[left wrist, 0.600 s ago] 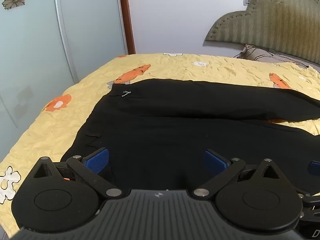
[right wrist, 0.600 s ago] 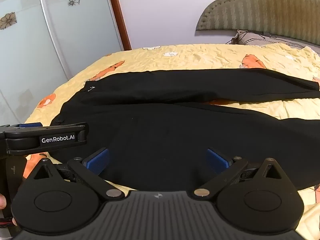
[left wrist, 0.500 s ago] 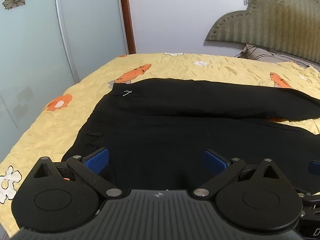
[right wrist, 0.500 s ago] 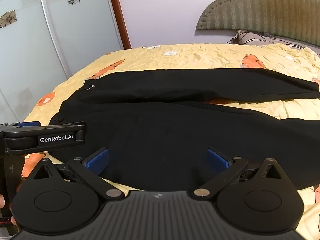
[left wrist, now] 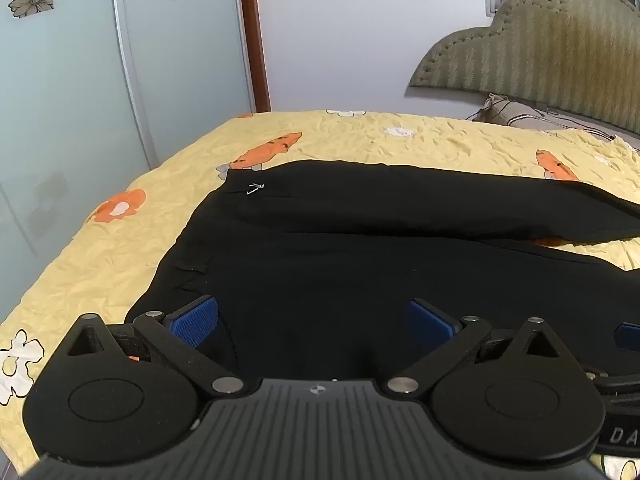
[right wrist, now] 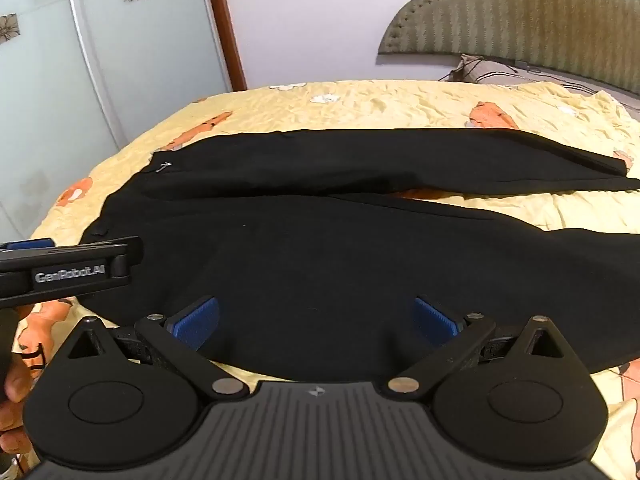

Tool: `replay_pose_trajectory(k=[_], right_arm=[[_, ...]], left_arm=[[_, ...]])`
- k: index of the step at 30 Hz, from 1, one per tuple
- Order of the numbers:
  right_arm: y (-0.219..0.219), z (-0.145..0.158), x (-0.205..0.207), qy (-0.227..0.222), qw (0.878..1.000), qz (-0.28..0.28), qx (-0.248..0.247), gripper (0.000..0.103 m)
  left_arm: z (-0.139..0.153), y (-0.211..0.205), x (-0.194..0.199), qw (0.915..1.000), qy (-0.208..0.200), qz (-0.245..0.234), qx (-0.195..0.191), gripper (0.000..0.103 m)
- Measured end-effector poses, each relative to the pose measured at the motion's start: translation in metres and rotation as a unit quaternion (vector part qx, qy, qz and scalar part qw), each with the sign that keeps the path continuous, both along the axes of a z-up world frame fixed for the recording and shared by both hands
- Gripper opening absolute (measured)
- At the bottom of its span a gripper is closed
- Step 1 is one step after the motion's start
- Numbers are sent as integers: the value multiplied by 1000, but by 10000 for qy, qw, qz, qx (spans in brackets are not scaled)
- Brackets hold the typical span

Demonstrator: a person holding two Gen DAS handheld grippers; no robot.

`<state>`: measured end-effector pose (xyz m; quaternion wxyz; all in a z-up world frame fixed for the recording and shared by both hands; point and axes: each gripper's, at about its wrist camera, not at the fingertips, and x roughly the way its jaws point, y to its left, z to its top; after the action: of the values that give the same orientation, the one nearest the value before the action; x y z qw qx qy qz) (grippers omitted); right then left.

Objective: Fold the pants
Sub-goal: 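Move both grippers over the black trousers toward the waistband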

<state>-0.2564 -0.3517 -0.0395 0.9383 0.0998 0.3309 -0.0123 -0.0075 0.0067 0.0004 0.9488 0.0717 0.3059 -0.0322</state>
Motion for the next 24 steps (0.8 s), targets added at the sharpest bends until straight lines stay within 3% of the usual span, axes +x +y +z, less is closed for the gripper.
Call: replay_pose_trajectory(k=[10, 24], right_arm=[[-8, -2, 5, 81, 9993, -318, -178, 103], [-7, -3, 13, 114, 9994, -255, -205, 103]], left_arm=[[2, -5, -5, 9999, -82, -76, 25, 103], [5, -5, -5, 9990, -228, -352, -147, 102]])
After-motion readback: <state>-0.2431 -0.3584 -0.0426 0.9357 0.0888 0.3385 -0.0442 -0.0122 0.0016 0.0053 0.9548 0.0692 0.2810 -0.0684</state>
